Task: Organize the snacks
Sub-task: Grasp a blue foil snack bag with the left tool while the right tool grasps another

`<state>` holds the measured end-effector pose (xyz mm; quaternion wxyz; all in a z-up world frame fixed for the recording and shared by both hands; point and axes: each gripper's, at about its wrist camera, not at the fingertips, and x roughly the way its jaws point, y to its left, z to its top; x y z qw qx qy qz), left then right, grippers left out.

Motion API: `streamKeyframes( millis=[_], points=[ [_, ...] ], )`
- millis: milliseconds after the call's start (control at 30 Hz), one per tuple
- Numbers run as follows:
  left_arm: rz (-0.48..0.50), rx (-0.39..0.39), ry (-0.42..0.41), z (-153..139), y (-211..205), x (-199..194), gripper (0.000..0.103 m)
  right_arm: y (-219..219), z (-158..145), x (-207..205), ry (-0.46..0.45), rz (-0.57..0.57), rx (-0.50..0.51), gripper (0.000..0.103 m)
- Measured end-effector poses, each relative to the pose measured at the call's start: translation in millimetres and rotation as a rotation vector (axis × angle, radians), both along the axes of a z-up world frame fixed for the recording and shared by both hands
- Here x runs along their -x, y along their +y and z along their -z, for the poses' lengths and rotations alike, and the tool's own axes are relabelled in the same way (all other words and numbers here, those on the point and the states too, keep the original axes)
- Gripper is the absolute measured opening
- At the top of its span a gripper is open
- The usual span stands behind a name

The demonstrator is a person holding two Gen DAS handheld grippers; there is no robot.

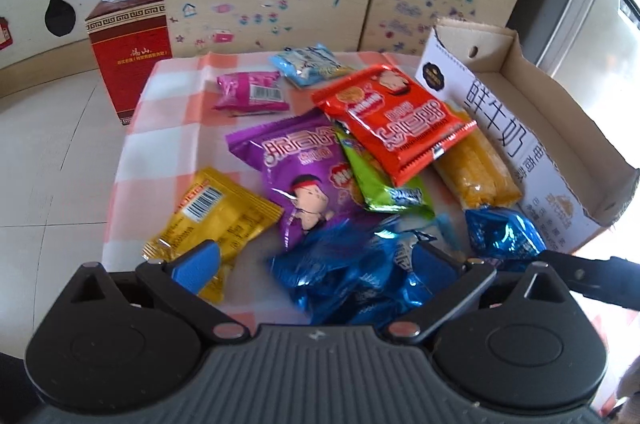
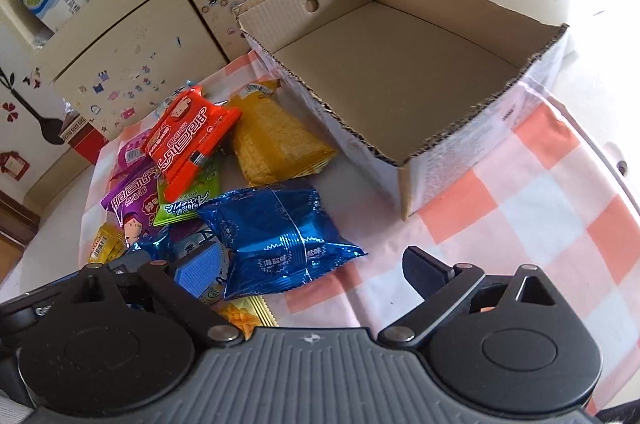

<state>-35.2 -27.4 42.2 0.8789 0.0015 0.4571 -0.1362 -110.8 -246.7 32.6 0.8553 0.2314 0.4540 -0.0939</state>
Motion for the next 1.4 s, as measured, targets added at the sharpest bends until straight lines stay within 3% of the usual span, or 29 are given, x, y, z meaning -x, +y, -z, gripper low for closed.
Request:
streamKeyframes(
  millis=[133,400,600,767,867,1033,1400],
  points=[
    [0.019,0.004,0.022,5,-3,-2,0.101,2,8,-9,-0.001,-0.008,-0.013,0.101],
    [-0.001,-0.059,0.058,17,-10,3,0.102,8,20,-20,0.018,-0.027,0.004,0.100],
    [-0.006,-0.123,0.130,37,-11,1,0.102,14,21,-20,-0.006,-0.057,0.030,0.090],
    [-0.003,-0.118,0.112,38,-12,4,0.100,22,16,-19,-0.036,-0.098,0.080,0.079],
    [0.014,-0.111,0.103,36,-13,6,0.095,26,14,-19,-0.040,-0.120,0.109,0.077],
    [0.066,-0.100,0.073,31,-16,12,0.073,25,13,-19,-0.046,-0.124,0.113,0.075],
    [0.061,-0.022,0.033,14,-3,17,0.068,25,5,-12,-0.078,-0.121,0.107,0.074]
  ],
)
